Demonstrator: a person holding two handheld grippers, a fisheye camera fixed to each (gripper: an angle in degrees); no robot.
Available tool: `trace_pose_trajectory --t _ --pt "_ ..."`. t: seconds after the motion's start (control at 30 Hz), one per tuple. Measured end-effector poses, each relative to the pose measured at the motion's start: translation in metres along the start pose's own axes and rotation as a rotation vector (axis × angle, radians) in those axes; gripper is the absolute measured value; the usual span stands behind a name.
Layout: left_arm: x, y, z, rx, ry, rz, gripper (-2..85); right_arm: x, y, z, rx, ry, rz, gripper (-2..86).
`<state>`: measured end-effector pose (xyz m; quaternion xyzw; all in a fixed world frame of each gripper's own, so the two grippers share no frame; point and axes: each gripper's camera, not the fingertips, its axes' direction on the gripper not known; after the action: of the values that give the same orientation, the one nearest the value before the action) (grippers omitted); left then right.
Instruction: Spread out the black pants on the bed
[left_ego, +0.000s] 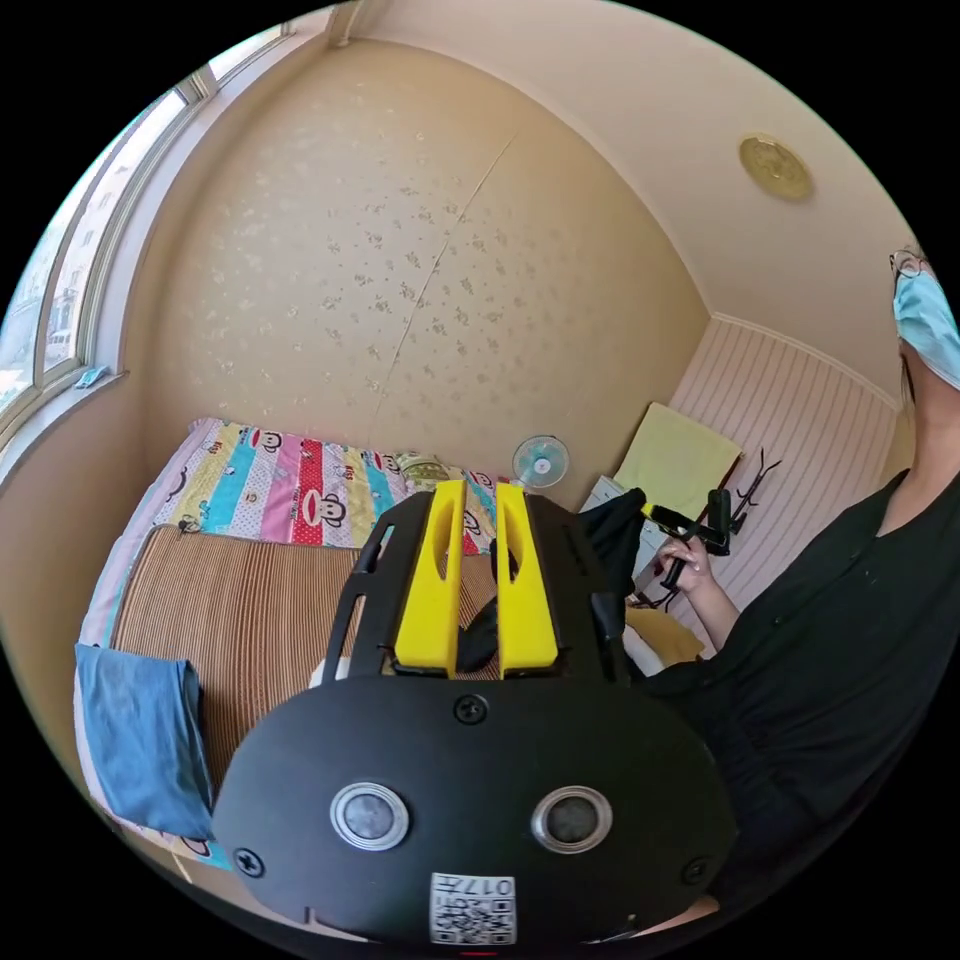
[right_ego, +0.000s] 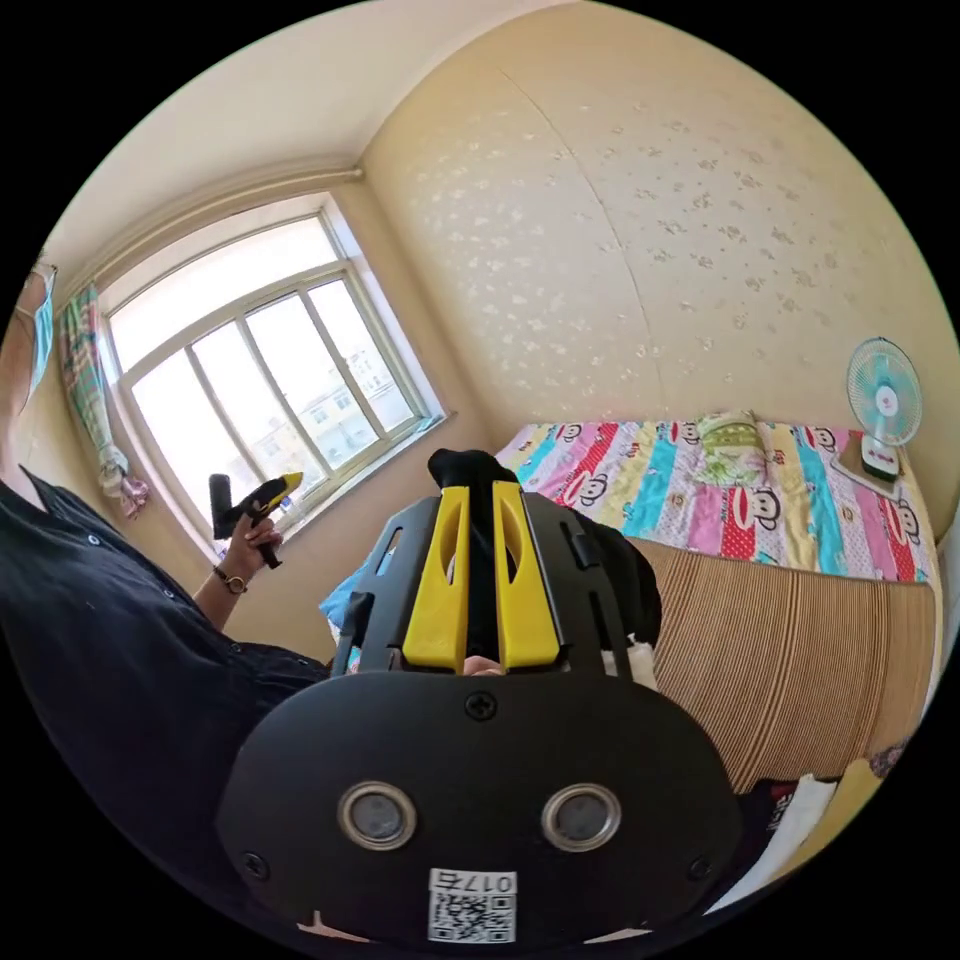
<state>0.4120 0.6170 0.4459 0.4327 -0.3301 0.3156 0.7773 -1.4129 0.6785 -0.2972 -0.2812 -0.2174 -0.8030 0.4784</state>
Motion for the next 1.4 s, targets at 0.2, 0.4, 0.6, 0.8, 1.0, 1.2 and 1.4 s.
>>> trace_pose_trajectory --t 0.2,0.4,0.6,0.8,1.0,1.2,1.4 --pt "0.032 0.000 0.078 -0.191 0.277 0.052 14.4 -0.064 0.008 0.032 -0.017 -0.265 -0.112 4.1" --pt "0.081 0.006 0.134 -0.371 0.324 0.171 11.7 -0.110 0.037 0.068 -0.090 -0.509 -0.179 3.8" --pt "0.061 0.004 0.131 -0.370 0.328 0.083 4.4 -0.105 0.061 0.079 -0.159 -0.458 -0.142 3.4" --pt "0.028 0.005 0.112 -0.264 0.508 -0.058 4.0 -0.099 0.081 0.087 -0.192 -0.475 -0.129 3.0" --pt "0.008 -0.001 0.100 -0.174 0.587 -0.115 3.9 -0.085 0.087 0.107 -0.248 -0.609 -0.117 1.8" --pt "-0.009 -0.011 0.089 -0.128 0.561 -0.135 3.9 -0.047 0.097 0.104 -0.129 -0.676 -0.034 0.7" --pt "-0.005 -0.017 0.092 -0.165 0.539 -0.101 3.8 -0.024 0.108 0.113 -0.142 -0.516 0.039 2.8"
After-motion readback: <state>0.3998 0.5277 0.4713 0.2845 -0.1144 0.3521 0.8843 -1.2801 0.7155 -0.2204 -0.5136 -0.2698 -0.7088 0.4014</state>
